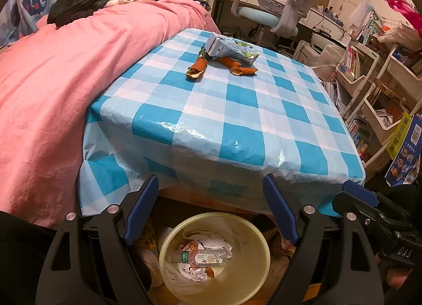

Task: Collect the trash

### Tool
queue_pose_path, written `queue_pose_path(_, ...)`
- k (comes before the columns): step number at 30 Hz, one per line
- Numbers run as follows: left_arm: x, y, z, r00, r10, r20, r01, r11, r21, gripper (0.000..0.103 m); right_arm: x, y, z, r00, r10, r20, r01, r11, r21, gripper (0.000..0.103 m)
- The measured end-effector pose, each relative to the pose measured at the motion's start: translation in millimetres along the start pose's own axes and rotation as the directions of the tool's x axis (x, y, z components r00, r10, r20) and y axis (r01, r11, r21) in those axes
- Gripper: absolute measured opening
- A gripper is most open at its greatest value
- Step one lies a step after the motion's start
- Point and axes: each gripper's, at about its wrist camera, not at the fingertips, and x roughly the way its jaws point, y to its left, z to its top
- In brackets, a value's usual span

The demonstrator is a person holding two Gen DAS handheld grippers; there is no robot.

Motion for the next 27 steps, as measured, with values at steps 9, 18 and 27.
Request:
queue_pose_path(9,0.4,-0.5,-0.3,1.0,0.0,0.0,0.0,1.0,0.0,0.079,0.8,0.3,-0.6,1.0,-0.001,-0.001,0.001,1.0,-0.001,0.074)
queue_pose_path(18,0.3,-0.7,-0.4,1.0,0.0,0.001,0.0,1.0,0.001,0.08,1.0,-0.1,-0.5,1.0,-0.002,0.0,0.002,1.0,-0.001,0.074)
queue_pose_path(27,-0.2,-3.9,10.8,1.0,-0.014,0.02,0.014,1.0,0.003,0.08,0.8,-1.0,-0.5,1.0,0.006,0.005,-0.006,1.0,0.014,0.074)
